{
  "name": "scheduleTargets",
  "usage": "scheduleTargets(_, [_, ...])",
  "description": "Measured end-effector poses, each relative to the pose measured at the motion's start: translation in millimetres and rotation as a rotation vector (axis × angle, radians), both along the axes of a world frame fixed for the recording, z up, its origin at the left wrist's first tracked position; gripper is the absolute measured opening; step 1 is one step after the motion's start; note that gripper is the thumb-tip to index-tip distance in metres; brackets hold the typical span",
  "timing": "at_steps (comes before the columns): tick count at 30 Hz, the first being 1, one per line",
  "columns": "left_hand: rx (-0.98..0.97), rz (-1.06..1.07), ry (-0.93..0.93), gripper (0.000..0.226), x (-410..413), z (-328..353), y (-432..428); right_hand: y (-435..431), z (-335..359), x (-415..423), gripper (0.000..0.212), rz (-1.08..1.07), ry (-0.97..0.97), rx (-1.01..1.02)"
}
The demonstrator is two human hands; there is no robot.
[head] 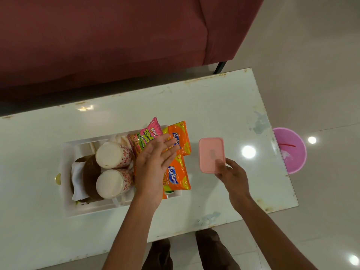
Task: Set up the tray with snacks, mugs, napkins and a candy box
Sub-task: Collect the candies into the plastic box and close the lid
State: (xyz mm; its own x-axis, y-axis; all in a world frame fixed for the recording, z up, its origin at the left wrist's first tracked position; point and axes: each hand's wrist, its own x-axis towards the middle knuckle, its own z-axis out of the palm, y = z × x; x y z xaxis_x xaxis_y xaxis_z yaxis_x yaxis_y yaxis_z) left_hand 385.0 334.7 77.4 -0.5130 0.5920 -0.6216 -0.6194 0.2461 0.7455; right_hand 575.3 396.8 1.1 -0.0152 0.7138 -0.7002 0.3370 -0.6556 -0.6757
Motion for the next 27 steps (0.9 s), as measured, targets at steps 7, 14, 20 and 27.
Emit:
scheduleTargets(7, [0.050,0.066,-0.050,0.033,-8.4,-3.8,-27.1,-11.7,-22.2,-19.6,0.043,0.040,-0.145,0.085])
scheduleTargets(14, [0.077,0.054,-0.045,0.034,-12.4,-6.0,-33.5,-14.4,-24.9,-26.0,0.033,0.118,-0.271,0.202])
scheduleTargets(20, [0.088,0.030,-0.037,0.031,-17.2,-6.4,-36.0,-12.3,-31.8,-22.5,0.036,0.208,-0.314,0.218])
scheduleTargets(27, [0.079,0.015,-0.042,0.032,-16.5,-8.2,-42.9,-11.6,-37.4,-18.9,0.039,0.277,-0.304,0.249])
